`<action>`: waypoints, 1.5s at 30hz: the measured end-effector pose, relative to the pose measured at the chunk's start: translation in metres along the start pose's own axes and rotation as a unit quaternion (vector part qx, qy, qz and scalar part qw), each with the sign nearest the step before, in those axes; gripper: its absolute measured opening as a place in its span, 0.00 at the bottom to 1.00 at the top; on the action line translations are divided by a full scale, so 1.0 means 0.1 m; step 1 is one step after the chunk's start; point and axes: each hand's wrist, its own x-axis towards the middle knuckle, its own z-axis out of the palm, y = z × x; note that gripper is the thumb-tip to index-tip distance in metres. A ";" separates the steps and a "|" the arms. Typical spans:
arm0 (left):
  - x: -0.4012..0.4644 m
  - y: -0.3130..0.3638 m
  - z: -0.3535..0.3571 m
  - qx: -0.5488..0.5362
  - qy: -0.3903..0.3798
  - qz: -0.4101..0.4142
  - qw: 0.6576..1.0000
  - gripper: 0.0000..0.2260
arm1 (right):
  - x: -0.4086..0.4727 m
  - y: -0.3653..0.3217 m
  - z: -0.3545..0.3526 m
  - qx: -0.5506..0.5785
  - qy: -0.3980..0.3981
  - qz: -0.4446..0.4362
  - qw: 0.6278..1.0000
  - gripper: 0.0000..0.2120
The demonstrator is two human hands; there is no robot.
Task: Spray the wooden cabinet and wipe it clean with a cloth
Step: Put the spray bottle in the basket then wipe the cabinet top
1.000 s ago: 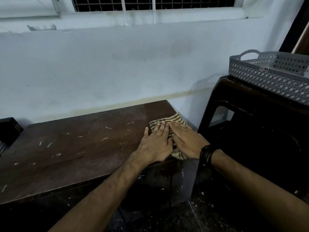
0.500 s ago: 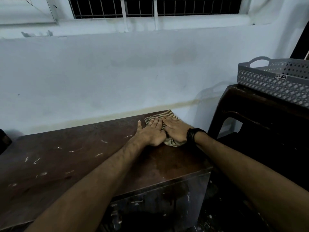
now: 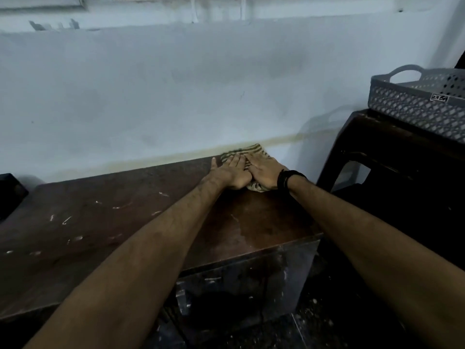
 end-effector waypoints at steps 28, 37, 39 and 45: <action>-1.81 0.92 1.02 -0.025 0.249 0.100 0.963 0.33 | -2.11 0.04 0.62 -0.008 0.237 -0.052 0.970 0.25; -1.78 0.63 1.14 0.064 0.285 0.136 0.947 0.25 | -2.04 -0.07 0.85 -0.057 0.279 -0.056 0.957 0.23; -1.83 0.45 1.16 0.076 0.292 0.130 0.944 0.25 | -2.00 -0.21 0.87 -0.073 0.272 -0.076 0.957 0.23; -2.24 -0.23 1.26 0.078 0.315 0.087 0.942 0.24 | -1.83 -0.90 0.97 -0.111 0.244 -0.163 0.949 0.25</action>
